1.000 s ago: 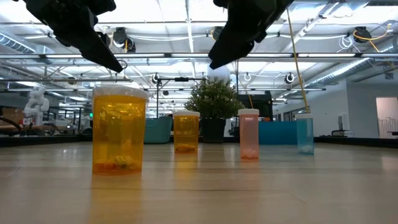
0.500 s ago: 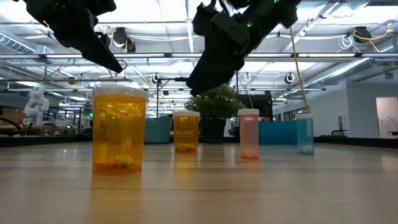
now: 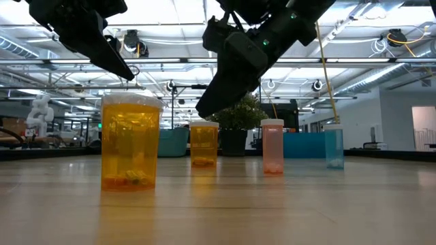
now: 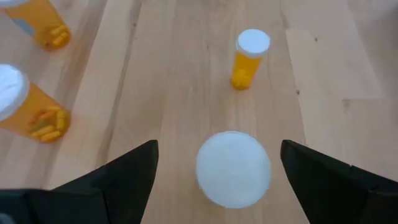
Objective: Pick and place medicine bottles into bin by pill shape (circle, oval)
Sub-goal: Put the large orange pill bottle into the blue bin
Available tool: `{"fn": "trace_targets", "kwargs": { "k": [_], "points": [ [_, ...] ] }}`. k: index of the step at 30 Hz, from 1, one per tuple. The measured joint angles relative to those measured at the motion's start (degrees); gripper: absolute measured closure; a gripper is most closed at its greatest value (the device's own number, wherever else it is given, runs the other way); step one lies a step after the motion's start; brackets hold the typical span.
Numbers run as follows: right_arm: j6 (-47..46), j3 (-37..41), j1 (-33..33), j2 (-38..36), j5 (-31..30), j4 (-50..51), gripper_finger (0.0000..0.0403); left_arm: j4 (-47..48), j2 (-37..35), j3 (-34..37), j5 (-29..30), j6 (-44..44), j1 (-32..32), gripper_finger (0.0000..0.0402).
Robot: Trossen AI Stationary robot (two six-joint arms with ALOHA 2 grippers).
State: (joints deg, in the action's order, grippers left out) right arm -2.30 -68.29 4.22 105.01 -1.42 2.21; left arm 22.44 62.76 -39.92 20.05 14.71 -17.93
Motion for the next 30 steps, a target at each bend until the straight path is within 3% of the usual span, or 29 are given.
{"fn": "trace_targets", "kwargs": {
  "k": [22, 30],
  "points": [
    [0.90, -0.02, -1.59, 4.51, 1.72, -1.33, 0.0093, -0.20, 0.00, 0.00, 0.00, -2.46, 0.00, 0.0144],
    [0.92, 0.00, -1.56, 4.59, 3.26, -0.26, 0.0149, -0.37, 0.00, 0.00, 0.00, -2.40, 0.00, 0.0144]
  ]
}}
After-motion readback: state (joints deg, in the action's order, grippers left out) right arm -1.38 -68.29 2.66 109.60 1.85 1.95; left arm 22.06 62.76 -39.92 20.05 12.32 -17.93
